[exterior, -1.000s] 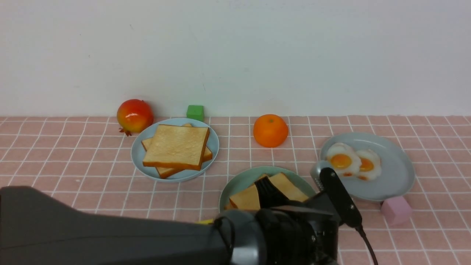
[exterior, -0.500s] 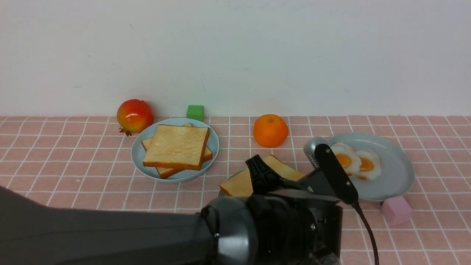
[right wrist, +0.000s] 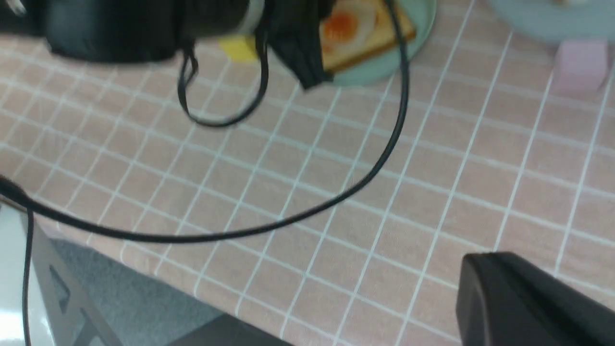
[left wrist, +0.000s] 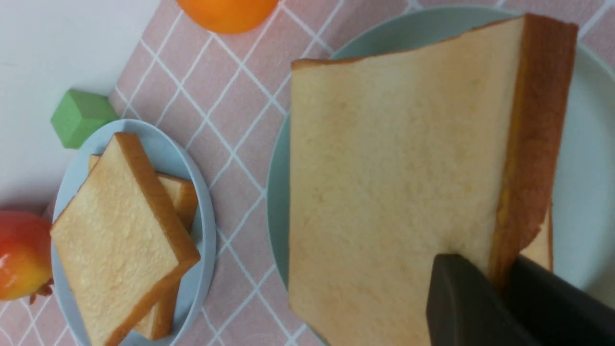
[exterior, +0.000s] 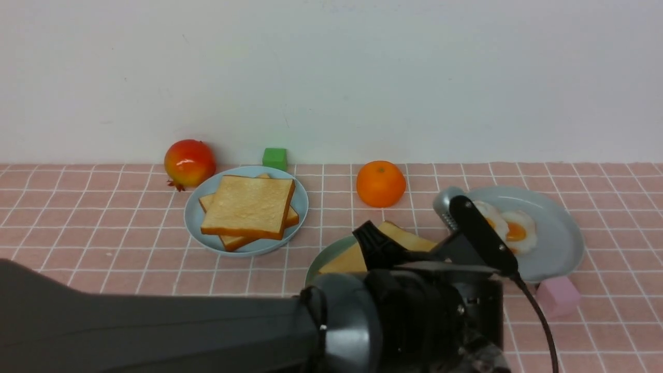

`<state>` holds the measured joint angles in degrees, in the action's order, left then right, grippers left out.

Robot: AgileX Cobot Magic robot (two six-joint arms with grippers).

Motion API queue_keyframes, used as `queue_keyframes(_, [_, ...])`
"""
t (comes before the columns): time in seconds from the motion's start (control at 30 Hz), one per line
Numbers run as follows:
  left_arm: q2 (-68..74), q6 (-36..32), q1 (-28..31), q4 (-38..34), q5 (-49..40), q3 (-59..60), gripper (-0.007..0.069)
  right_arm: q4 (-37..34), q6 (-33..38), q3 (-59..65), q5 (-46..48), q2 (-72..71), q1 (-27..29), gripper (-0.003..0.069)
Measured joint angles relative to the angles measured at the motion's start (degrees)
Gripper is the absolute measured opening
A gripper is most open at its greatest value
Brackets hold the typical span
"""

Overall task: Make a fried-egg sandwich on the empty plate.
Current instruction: Use the left arm to place a slice of bread on the fried egg in the middle

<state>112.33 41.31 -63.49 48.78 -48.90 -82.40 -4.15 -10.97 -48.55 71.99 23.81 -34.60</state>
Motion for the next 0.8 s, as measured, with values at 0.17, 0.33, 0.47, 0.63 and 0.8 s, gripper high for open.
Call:
queue_keyframes(0.17, [1.59, -1.14, 0.0, -0.85, 0.01, -0.15, 0.0104, -0.12, 0.19, 0.43, 0.0, 0.0, 0.0, 0.0011])
queue_keyframes(0.33, [2.67, -2.34, 0.0, -1.49, 1.05, -0.15, 0.0104, -0.12, 0.4, 0.43, 0.0, 0.0, 0.0, 0.0011])
queue_keyframes(0.47, [3.65, -3.98, 0.0, -1.63, 1.16, -0.28, 0.0104, -0.12, 0.5, 0.43, 0.0, 0.0, 0.0, 0.0011])
queue_keyframes(0.63, [4.41, -4.34, 0.0, -2.06, 1.79, -0.28, 0.0104, -0.12, 0.57, 0.43, 0.0, 0.0, 0.0, 0.0013])
queue_keyframes(0.8, [4.41, -4.46, 0.0, -3.03, 2.3, -0.32, 0.0104, -0.12, 0.57, 0.43, 0.0, 0.0, 0.0, 0.0013])
